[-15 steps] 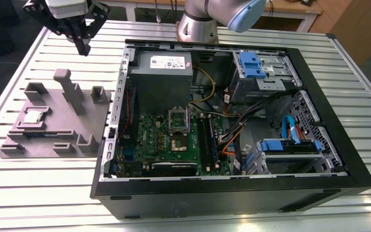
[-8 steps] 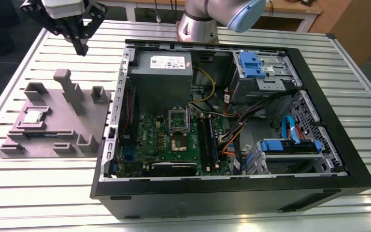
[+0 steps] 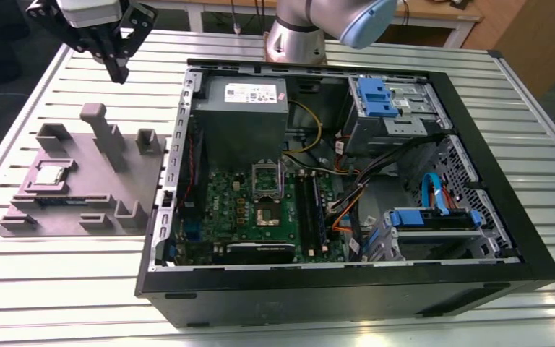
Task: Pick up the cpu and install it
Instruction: 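Reach for the cpu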
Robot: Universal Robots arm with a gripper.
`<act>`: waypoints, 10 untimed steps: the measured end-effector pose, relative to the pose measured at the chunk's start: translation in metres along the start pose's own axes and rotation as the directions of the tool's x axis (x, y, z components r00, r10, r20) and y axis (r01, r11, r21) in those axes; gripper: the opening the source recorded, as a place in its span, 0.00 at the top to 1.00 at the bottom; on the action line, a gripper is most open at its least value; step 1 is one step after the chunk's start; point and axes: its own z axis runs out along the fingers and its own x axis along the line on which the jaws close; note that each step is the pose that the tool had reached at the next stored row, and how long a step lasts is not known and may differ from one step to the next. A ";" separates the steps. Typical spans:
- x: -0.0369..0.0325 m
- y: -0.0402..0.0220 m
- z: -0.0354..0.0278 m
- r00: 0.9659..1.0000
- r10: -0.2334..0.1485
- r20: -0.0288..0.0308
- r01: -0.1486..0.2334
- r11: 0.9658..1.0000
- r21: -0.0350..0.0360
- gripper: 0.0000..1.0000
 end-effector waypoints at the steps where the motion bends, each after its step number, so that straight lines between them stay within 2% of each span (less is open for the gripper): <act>1: 0.0004 -0.0001 0.0000 1.000 0.000 0.000 0.000 1.000 0.000 0.90; 10: 0.0043 -0.0003 0.0002 1.000 0.000 0.000 0.000 1.000 0.000 0.90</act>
